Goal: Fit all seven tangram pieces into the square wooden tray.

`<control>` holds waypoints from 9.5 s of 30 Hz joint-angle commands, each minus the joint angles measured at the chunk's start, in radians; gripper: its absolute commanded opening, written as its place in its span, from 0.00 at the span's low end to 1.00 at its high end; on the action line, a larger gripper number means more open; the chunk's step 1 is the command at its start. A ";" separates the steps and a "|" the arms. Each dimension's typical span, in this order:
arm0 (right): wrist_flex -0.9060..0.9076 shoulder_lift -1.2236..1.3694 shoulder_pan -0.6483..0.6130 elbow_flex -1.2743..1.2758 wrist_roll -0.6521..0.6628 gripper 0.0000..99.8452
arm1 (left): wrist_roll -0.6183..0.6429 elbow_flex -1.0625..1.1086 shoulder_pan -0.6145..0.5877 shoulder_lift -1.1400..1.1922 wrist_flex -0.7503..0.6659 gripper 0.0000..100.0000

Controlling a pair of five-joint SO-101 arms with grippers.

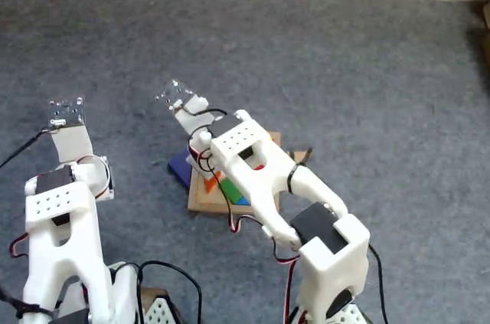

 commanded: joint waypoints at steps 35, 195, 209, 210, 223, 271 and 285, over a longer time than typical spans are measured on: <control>0.351 0.090 0.044 -0.329 0.072 0.03 | 0.012 -0.007 -0.007 -0.024 -0.015 0.11; -0.110 -0.928 0.498 0.858 0.025 0.03 | 0.075 -1.116 0.082 1.102 0.267 0.24; -0.108 -0.928 0.498 0.858 0.025 0.03 | 0.011 -1.158 -0.024 1.142 0.276 0.17; -0.108 -0.928 0.498 0.858 0.025 0.03 | 0.011 -1.155 -0.024 1.133 0.276 0.16; -0.108 -0.928 0.498 0.858 0.025 0.03 | 0.014 -1.147 0.087 0.969 0.379 0.00; -0.110 -0.921 0.504 0.860 0.023 0.03 | 0.454 -0.806 0.702 0.768 0.091 0.21; -0.110 -0.920 0.504 0.860 0.023 0.03 | 0.451 -0.894 0.641 0.762 0.216 0.21</control>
